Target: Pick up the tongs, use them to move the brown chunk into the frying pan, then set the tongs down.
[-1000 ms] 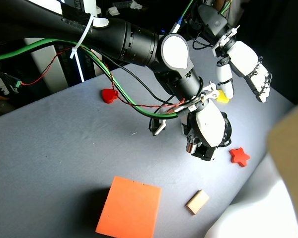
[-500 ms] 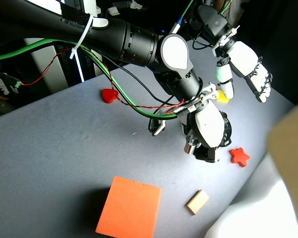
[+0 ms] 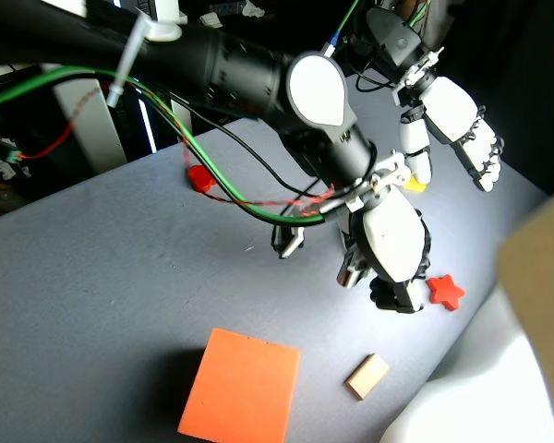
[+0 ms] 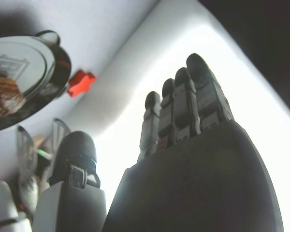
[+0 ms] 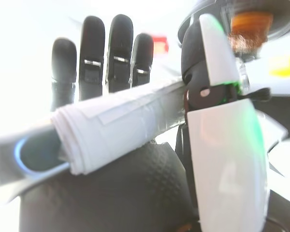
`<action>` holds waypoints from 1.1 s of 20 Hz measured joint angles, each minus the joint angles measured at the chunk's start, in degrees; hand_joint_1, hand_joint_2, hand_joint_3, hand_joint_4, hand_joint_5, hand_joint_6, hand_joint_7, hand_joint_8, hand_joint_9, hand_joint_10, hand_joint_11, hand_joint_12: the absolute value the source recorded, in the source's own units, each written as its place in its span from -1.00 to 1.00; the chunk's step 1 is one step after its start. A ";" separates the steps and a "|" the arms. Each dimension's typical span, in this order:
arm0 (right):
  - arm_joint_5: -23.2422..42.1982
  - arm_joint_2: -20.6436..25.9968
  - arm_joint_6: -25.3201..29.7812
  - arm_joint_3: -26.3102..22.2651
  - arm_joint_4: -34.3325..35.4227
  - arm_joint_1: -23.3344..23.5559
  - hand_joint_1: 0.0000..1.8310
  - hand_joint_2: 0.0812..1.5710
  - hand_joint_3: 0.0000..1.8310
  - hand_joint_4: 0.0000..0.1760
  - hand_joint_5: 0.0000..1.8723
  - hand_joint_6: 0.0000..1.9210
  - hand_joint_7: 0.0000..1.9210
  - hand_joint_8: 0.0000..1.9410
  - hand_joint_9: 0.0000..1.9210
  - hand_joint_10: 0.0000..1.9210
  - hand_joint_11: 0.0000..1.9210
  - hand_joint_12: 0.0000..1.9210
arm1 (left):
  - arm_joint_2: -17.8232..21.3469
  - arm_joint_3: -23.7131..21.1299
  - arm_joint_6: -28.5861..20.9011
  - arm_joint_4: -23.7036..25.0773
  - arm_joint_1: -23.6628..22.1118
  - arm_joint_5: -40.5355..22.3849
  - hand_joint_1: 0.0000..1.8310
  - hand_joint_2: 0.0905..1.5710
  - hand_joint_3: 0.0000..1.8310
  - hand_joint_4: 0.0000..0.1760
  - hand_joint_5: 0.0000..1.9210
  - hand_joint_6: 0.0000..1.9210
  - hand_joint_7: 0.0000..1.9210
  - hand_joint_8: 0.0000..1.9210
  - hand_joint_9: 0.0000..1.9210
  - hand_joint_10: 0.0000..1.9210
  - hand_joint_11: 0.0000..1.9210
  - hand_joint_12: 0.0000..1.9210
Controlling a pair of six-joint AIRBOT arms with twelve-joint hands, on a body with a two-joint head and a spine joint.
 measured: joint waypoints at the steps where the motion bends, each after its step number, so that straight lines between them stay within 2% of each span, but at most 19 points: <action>1: 0.04 2.67 0.02 -3.26 0.13 0.44 0.13 0.47 -1.00 -1.00 -0.33 -0.41 -0.11 -0.70 -0.35 -0.22 -0.75 0.64 | 0.00 -0.52 0.59 -0.17 -0.48 0.44 -0.82 0.65 -1.00 -0.61 -0.87 -1.00 -0.89 -1.00 -0.89 -1.00 -1.00 -0.37; 4: -0.35 9.05 -1.64 -10.58 0.22 0.48 0.13 0.47 -1.00 -1.00 -0.33 -0.42 -0.12 -0.71 -0.36 -0.22 -0.75 0.62 | 0.00 -2.10 2.73 -0.13 -1.99 0.87 -0.81 0.66 -1.00 -0.66 -0.88 -1.00 -0.89 -1.00 -0.90 -1.00 -1.00 -0.47; 8: 0.04 15.04 -4.26 -16.37 -0.50 -0.92 0.15 0.46 -1.00 -1.00 -0.32 -0.42 -0.10 -0.71 -0.36 -0.22 -0.76 0.64 | 0.00 -4.94 4.17 0.15 -3.19 1.29 -0.81 0.65 -1.00 -0.65 -0.87 -1.00 -0.90 -1.00 -0.90 -1.00 -1.00 -0.40; 9: 1.18 16.79 -5.16 -18.14 -1.07 -2.45 0.16 0.46 -1.00 -1.00 -0.33 -0.43 -0.10 -0.71 -0.35 -0.22 -0.74 0.64 | 0.00 -5.84 4.24 0.52 -3.26 1.22 -0.83 0.65 -1.00 -0.66 -0.86 -1.00 -0.88 -0.99 -0.89 -1.00 -1.00 -0.39; 12: 4.50 19.06 -5.05 -21.42 -8.13 -5.55 0.19 0.44 -1.00 -1.00 -0.31 -0.43 -0.08 -0.72 -0.32 -0.22 -0.71 0.61 | 0.00 -8.07 4.24 0.79 -3.45 1.07 -0.81 0.65 -1.00 -0.66 -0.87 -1.00 -0.88 -1.00 -0.89 -1.00 -1.00 -0.40; 14: 8.11 19.71 -0.61 -23.58 -20.57 -7.76 0.17 0.44 -1.00 -1.00 -0.34 -0.42 -0.10 -0.73 -0.35 -0.22 -0.73 0.63 | -0.02 -9.77 4.28 1.09 -3.76 1.27 -0.83 0.65 -1.00 -0.68 -0.85 -1.00 -0.88 -1.00 -0.88 -1.00 -1.00 -0.41; 17: 10.82 19.02 10.19 -23.89 -34.01 -10.84 0.12 0.45 -1.00 -1.00 -0.38 -0.42 -0.14 -0.74 -0.41 -0.22 -0.77 0.63 | 0.00 -11.63 4.61 1.62 -4.15 0.94 -0.82 0.65 -1.00 -0.75 -0.85 -1.00 -0.88 -1.00 -0.87 -1.00 -1.00 -0.39; 18: 11.34 18.62 12.79 -23.89 -36.96 -11.78 0.10 0.45 -1.00 -1.00 -0.41 -0.40 -0.16 -0.75 -0.44 -0.21 -0.81 0.64 | 0.00 -12.26 4.70 1.62 -4.15 0.85 -0.82 0.65 -1.00 -0.75 -0.84 -0.99 -0.87 -1.00 -0.85 -0.99 -1.00 -0.33; 19: 11.45 18.27 13.18 -23.87 -37.75 -12.41 0.07 0.45 -1.00 -1.00 -0.44 -0.39 -0.20 -0.76 -0.49 -0.21 -0.85 0.64 | 0.00 -12.79 4.74 1.62 -4.15 0.92 -0.83 0.65 -1.00 -0.63 -0.85 -1.00 -0.87 -1.00 -0.85 -0.99 -1.00 -0.31; 20: 11.45 17.81 13.70 -23.82 -37.83 -13.25 0.03 0.45 -1.00 -1.00 -0.48 -0.38 -0.24 -0.77 -0.53 -0.22 -0.90 0.66 | -0.02 -13.27 4.96 1.60 -4.33 0.98 -0.83 0.65 -1.00 -0.64 -0.84 -1.00 -0.88 -1.00 -0.86 -0.99 -1.00 -0.30; 22: 11.13 17.07 15.41 -23.45 -38.10 -15.04 -0.04 0.47 -0.99 -1.00 -0.53 -0.39 -0.27 -0.80 -0.58 -0.23 -0.97 0.67 | -0.02 -13.90 5.31 1.73 -4.70 1.05 -0.82 0.66 -1.00 -0.63 -0.85 -1.00 -0.89 -1.00 -0.88 -0.99 -1.00 -0.38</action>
